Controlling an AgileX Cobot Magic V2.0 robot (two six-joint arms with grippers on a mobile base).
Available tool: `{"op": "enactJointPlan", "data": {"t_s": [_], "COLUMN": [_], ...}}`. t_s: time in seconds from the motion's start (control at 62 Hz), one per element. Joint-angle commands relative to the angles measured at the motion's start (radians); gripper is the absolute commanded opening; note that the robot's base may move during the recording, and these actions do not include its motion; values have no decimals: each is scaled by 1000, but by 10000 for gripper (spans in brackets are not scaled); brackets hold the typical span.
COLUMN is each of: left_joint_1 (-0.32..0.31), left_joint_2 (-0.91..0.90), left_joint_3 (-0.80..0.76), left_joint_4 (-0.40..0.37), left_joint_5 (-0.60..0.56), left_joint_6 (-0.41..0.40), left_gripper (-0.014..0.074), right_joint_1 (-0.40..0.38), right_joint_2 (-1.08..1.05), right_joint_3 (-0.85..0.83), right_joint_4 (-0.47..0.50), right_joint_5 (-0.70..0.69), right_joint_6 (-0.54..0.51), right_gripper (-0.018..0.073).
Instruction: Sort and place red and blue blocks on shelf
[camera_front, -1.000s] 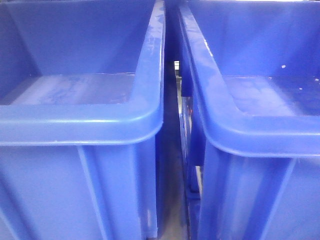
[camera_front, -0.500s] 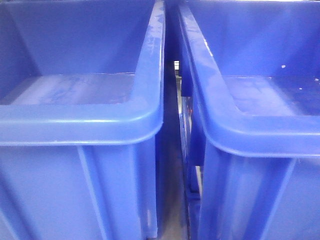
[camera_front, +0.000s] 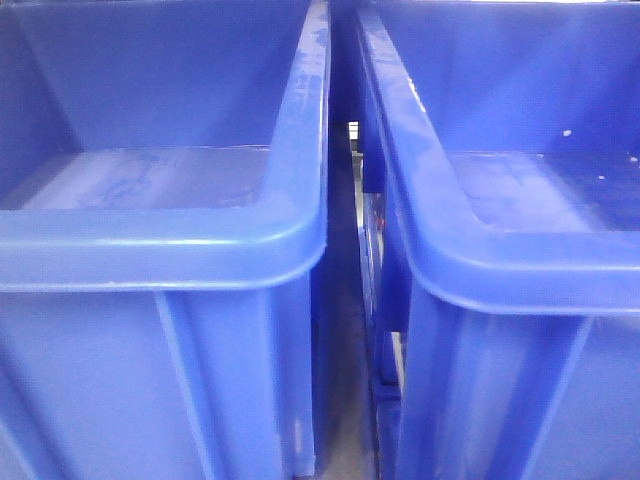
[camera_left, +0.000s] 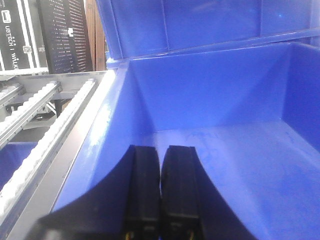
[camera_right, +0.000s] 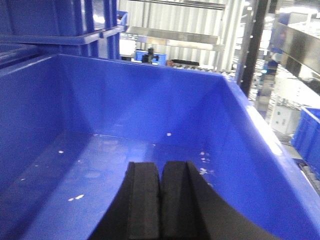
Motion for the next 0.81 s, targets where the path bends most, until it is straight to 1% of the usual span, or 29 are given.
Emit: {"op": "enactJointPlan", "data": {"t_s": [0.0,0.339,0.468,0.597,0.791], "left_joint_1": [-3,-3,-3,-3,-3], "left_joint_2": [-19,-19,-19,-19,-19], "left_joint_3": [36,36,36,36,36], "left_joint_4": [-9,-9,-9,-9,-9], "left_joint_5": [-79,-79,-79,-79,-79], "left_joint_6": [-2,-2,-2,-2,-2], "left_gripper": [84,84,84,84,84], "right_joint_1": [-9,-9,-9,-9,-9], "right_joint_2": [-16,-16,-16,-16,-16], "right_joint_3": [13,13,13,13,13], "right_joint_4": [3,3,2,-23,-23], "right_joint_5": [-30,40,44,52,45], "right_joint_6": [-2,-2,-3,-3,-3], "right_gripper": [51,51,51,51,51]}}
